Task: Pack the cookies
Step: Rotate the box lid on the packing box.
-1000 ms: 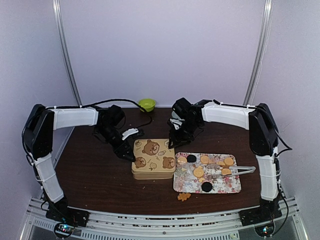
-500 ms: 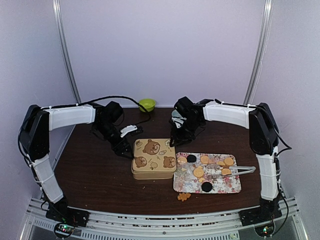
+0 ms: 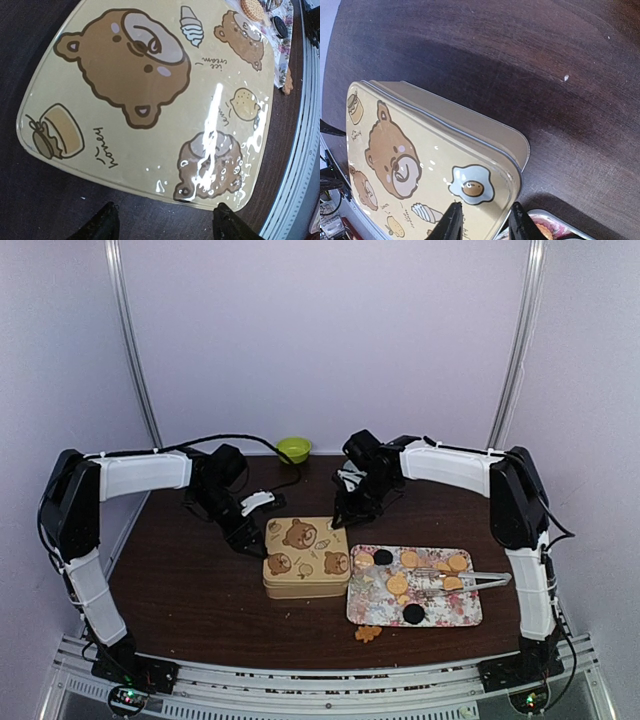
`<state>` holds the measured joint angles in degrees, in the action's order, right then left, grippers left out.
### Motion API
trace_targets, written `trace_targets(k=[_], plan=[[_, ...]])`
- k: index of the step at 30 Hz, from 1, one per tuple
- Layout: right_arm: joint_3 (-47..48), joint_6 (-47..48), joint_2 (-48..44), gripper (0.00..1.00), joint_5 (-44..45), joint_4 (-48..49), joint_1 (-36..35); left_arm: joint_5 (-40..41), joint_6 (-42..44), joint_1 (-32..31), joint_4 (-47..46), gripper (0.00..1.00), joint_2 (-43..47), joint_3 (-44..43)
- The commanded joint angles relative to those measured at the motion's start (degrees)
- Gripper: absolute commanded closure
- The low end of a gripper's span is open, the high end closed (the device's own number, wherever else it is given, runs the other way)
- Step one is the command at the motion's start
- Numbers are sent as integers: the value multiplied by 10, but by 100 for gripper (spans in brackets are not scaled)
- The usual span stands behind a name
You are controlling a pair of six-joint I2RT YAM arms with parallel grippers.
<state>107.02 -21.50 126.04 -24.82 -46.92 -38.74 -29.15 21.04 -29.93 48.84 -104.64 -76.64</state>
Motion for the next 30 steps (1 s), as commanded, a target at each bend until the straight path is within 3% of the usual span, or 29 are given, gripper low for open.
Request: trace_targets(k=[1, 26, 30], plan=[[25, -9, -2, 68, -6, 5, -15, 2, -3, 5, -25, 33, -12, 7], [18, -18, -23, 69, -21, 11, -24, 35, 8, 18, -59, 43, -33, 69], [9, -17, -35, 69, -22, 11, -35, 29, 8, 27, -59, 54, -24, 78]])
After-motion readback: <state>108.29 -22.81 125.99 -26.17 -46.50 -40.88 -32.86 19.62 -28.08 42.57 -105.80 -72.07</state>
